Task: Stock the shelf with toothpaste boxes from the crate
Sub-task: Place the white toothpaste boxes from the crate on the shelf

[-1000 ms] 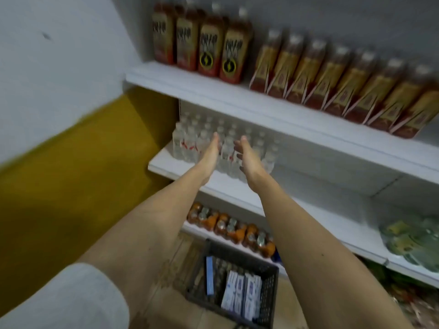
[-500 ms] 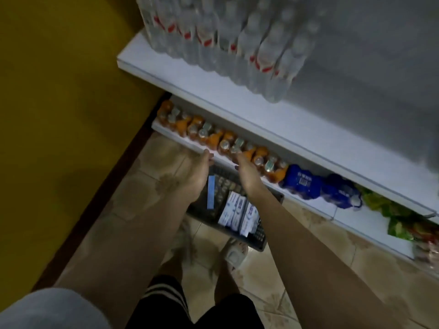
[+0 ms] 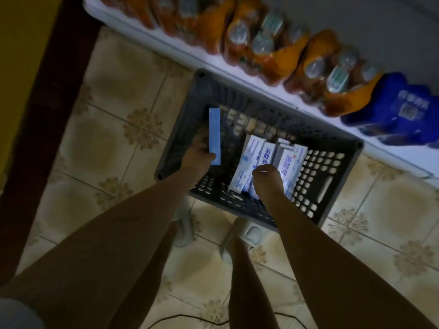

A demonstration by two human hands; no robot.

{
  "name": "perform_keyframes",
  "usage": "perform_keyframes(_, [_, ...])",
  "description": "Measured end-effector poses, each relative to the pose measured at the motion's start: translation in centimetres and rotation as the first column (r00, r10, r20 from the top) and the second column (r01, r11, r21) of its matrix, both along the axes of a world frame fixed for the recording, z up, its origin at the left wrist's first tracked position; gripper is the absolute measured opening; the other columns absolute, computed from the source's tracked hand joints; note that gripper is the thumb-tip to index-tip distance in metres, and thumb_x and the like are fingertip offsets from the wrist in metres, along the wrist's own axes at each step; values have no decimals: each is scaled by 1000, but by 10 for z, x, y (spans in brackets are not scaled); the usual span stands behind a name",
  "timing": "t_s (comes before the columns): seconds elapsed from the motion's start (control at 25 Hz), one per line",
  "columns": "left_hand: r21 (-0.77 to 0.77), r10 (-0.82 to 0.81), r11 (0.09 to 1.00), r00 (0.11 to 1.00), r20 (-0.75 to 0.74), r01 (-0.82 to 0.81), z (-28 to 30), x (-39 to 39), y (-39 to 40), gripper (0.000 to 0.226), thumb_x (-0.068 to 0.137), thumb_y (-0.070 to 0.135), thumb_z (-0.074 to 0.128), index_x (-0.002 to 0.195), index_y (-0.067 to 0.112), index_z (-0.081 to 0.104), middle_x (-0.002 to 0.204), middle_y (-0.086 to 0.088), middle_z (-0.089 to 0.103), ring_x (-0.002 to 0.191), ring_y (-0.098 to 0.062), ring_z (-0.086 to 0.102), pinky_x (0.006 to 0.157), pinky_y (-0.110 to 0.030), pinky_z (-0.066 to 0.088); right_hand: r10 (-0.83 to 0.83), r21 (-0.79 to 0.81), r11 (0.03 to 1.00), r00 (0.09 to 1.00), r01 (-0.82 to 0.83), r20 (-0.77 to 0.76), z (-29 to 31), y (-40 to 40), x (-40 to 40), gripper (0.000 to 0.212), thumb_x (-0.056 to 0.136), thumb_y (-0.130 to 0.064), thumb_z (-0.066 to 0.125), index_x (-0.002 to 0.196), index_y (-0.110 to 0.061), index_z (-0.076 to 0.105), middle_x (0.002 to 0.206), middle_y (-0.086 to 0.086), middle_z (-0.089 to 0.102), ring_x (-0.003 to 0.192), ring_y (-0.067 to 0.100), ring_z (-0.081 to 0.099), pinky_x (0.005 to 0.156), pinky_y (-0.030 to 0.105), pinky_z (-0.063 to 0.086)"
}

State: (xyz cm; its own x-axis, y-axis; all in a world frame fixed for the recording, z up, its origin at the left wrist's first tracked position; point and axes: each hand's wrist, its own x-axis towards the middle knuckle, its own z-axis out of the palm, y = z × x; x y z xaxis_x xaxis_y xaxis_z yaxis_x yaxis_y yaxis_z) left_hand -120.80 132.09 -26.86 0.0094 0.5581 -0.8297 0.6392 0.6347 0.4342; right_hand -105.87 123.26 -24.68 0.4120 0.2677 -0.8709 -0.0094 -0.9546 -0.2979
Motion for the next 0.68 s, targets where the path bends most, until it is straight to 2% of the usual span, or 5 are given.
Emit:
perform_keyframes(0.2, [48, 31, 999, 992, -123, -26, -140, 16, -13, 69, 81, 12, 76, 142, 10, 42, 135, -11, 54, 123, -28, 53, 87, -24, 42, 18, 83, 996, 976, -36, 217, -110, -19, -6, 16, 96, -14, 45, 103, -9, 58, 84, 9, 63, 70, 28, 58, 58, 30, 46])
perform_keyframes(0.28, [114, 105, 990, 982, -155, -88, -170, 28, -11, 76, 76, 21, 81, 140, 9, 41, 130, -6, 51, 119, -20, 51, 86, -24, 40, 60, 108, 989, 950, -97, 307, -132, -24, -5, 14, 95, -15, 44, 101, -15, 57, 82, 6, 65, 72, 29, 62, 62, 39, 53])
perform_keyframes(0.4, [250, 41, 967, 953, -300, 37, -208, 30, -5, 88, 66, 35, 85, 139, 12, 41, 135, -6, 48, 124, -23, 47, 99, -34, 42, 30, 169, 980, 919, -104, 392, -154, -36, -5, 13, 93, -17, 44, 96, -23, 56, 78, 2, 65, 67, 27, 63, 59, 44, 55])
perform_keyframes(0.56, [25, 187, 982, 977, -104, -186, -195, 7, 4, 61, 81, 13, 75, 135, 14, 46, 121, -3, 55, 107, -21, 55, 89, -39, 49, -26, 263, 963, 957, -54, 289, -149, -38, -5, 14, 93, -14, 47, 99, -21, 57, 82, -2, 65, 66, 26, 64, 57, 46, 56])
perform_keyframes(0.68, [-459, 482, 825, 835, 264, -331, -137, -22, 12, 22, 95, 15, 51, 116, 8, 56, 95, -6, 60, 80, -19, 61, 72, -34, 53, -147, 278, 956, 969, 89, 196, -129, -25, -3, 16, 94, -9, 46, 100, -19, 57, 81, -3, 63, 61, 26, 60, 53, 40, 52])
